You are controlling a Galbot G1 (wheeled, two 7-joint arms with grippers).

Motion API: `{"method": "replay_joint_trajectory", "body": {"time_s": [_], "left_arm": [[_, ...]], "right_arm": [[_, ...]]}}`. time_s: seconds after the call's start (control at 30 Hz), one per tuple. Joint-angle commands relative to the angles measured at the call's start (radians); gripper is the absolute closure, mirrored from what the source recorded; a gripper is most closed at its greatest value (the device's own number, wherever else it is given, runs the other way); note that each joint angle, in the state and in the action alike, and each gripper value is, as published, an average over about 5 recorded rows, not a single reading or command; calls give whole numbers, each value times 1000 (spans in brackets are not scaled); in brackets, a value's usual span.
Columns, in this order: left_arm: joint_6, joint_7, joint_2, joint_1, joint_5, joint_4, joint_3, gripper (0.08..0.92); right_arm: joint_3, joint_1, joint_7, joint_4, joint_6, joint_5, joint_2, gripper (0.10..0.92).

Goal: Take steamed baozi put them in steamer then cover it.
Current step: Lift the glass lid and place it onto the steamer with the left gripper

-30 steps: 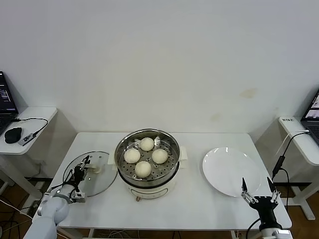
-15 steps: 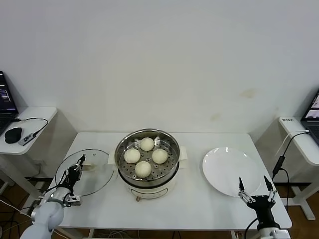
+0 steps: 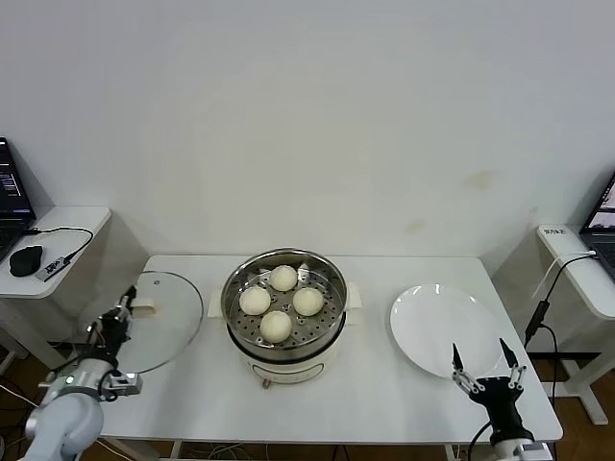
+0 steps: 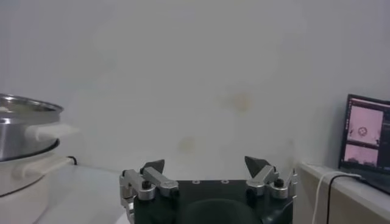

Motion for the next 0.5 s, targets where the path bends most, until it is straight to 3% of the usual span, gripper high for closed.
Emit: {"method": "replay_joint_trajectory", "body": {"time_s": [0.03, 0.27, 0.5], "left_arm": [[165, 166, 68, 75, -98, -269, -92, 859], [273, 222, 143, 66, -218, -405, 17, 859], [356, 232, 139, -27, -172, -461, 224, 859]], "right_arm": [[-16, 1, 0, 0, -1, -25, -2, 203], [-22, 6, 4, -8, 2, -63, 4, 203], [-27, 5, 20, -7, 8, -133, 26, 203]]}}
